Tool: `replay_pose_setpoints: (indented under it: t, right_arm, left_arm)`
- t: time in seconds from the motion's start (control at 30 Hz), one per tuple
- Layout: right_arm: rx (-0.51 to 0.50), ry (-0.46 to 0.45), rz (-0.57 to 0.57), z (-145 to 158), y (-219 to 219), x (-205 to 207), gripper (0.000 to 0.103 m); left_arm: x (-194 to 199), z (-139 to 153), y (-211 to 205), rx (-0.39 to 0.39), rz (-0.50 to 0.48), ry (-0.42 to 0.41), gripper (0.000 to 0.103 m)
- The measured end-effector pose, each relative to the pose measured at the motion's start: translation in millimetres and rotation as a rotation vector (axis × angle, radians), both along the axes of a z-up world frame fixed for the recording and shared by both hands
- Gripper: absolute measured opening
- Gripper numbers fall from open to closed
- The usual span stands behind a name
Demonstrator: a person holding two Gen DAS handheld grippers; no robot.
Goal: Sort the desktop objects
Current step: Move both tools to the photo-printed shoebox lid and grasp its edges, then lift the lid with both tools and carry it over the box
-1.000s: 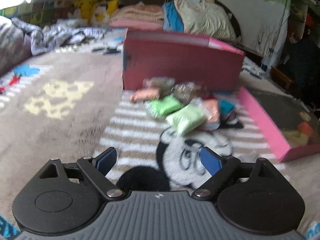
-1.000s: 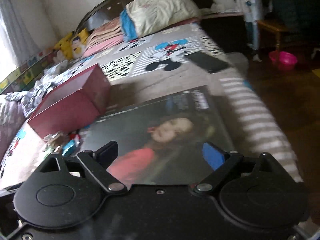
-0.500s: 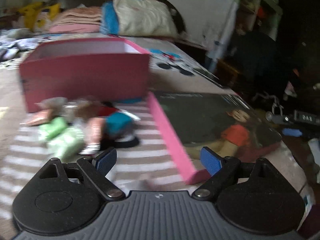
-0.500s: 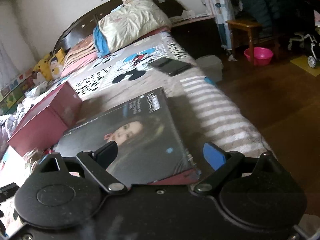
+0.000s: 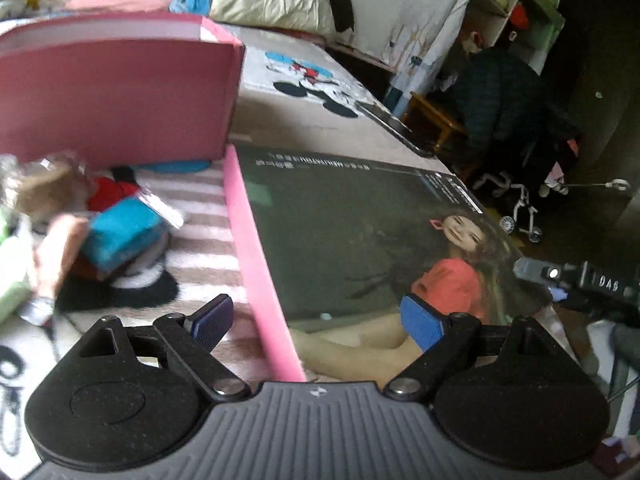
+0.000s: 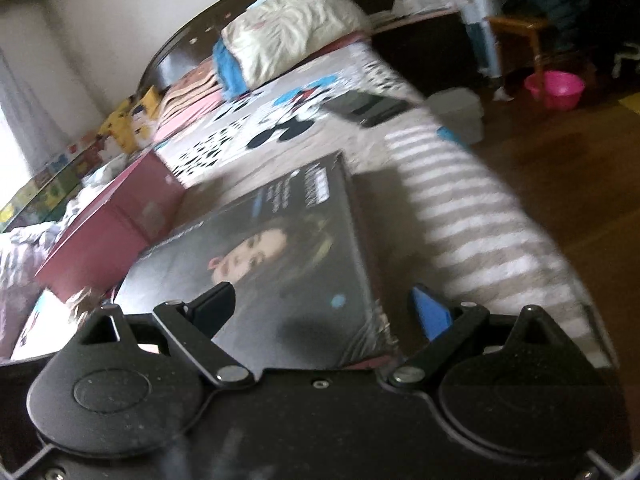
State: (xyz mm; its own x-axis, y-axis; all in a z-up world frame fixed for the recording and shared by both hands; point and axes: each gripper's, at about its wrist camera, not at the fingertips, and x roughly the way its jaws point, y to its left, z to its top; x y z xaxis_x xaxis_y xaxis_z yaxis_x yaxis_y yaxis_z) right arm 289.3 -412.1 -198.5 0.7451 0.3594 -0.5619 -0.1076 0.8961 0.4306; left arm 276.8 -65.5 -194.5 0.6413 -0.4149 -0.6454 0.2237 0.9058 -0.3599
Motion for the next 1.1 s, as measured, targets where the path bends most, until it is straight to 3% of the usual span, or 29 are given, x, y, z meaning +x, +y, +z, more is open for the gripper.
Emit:
replay_pose_setpoints:
  t: [0.1, 0.37, 0.73, 1.1]
  right_arm:
    - [-0.011, 0.003, 0.031, -4.7, 2.6, 1.3, 0.093]
    - [-0.053, -0.008, 0.094, 0.9, 9.0, -11.6, 0.093]
    - [-0.085, -0.067, 0.1, 34.9, 26.0, -51.5, 0.094]
    - [-0.124, -0.158, 0.178, 82.7, 69.7, -69.1, 0.094]
  left_arm:
    - [2.9, -0.8, -4.8, -0.002, -0.031, 0.003, 0.091]
    - [-14.5, 20.2, -16.8, 0.107, -0.152, -0.054, 0.091]
    - [-50.7, 45.9, 1.0, 0.056, -0.181, -0.074, 0.091]
    - [-78.0, 82.7, 64.4, -0.004, -0.093, -0.121, 0.091]
